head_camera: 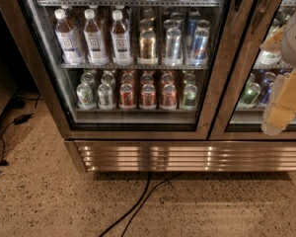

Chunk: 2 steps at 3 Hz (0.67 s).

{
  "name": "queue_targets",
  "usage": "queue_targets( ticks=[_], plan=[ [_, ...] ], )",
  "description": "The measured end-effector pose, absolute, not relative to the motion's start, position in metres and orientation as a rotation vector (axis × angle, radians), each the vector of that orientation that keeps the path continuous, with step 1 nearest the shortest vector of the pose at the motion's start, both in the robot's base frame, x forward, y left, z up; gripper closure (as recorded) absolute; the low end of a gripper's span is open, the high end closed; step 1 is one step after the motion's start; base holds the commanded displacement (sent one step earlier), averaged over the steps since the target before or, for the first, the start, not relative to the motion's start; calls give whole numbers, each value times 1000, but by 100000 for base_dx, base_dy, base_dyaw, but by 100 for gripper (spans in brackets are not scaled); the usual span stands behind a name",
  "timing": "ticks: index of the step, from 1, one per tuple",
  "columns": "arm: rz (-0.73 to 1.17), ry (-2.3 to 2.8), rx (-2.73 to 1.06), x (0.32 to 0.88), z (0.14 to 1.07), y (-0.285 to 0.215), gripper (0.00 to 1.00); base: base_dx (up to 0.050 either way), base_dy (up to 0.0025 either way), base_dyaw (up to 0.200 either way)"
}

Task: Open left fridge door

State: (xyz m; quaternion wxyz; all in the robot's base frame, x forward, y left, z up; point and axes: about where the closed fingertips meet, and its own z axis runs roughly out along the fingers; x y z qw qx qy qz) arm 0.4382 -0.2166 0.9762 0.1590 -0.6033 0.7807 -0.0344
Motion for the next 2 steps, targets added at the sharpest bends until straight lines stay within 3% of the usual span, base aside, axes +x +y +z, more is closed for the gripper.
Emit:
queue_targets(
  ticks=[2],
  plan=[
    [-35, 2221, -1626, 450, 984, -226, 0, 0, 0, 0]
  ],
)
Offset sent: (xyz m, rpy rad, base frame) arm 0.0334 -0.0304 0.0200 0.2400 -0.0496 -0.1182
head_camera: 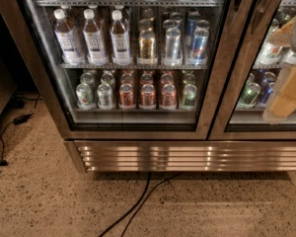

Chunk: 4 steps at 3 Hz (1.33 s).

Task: Open left fridge door

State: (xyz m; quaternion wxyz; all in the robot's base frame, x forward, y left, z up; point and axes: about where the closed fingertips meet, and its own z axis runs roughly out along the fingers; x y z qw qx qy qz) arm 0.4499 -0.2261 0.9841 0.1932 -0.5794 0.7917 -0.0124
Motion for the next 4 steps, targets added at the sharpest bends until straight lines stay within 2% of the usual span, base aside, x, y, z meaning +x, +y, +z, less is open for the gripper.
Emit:
queue_targets(
  ticks=[1, 4],
  plan=[
    [58, 2166, -1473, 479, 1008, -236, 0, 0, 0, 0],
    [138, 2052, -1316, 507, 1035, -247, 0, 0, 0, 0]
  ],
)
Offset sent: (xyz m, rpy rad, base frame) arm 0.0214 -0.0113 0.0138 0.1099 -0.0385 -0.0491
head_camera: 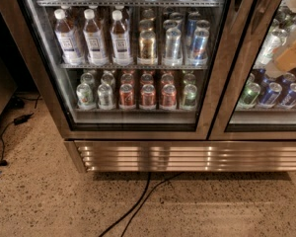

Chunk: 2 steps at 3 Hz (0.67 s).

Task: Open left fridge door

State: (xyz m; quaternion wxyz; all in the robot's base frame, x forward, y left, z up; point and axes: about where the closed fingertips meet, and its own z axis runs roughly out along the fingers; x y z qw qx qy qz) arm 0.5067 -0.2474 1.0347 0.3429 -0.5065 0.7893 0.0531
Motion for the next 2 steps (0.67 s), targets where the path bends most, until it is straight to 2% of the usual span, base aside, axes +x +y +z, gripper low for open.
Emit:
queue_targets(
  ticks=[2],
  plan=[
    [219, 2040, -1208, 516, 1035, -250, 0, 0, 0, 0]
  ],
)
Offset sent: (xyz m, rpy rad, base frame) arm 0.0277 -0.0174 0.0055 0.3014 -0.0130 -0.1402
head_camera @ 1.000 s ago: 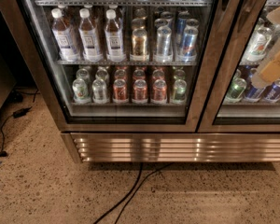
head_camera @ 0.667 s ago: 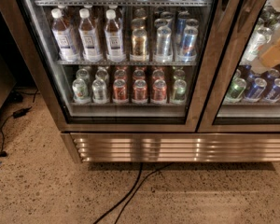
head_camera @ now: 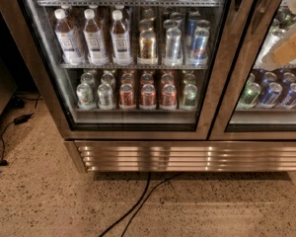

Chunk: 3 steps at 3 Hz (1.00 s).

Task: Open left fridge door

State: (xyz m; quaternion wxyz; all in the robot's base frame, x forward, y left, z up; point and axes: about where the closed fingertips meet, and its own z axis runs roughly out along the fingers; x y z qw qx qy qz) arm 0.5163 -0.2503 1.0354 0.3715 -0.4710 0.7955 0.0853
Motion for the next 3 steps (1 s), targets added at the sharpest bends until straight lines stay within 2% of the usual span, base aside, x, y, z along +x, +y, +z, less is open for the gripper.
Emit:
queue_targets(
  ticks=[1, 2, 3],
  plan=[
    [305, 2025, -970, 525, 1041, -259, 0, 0, 0, 0],
    [267, 1987, -919, 539, 1052, -263, 0, 0, 0, 0],
    [267, 1987, -922, 538, 1052, -262, 18, 0, 0, 0]
  ],
)
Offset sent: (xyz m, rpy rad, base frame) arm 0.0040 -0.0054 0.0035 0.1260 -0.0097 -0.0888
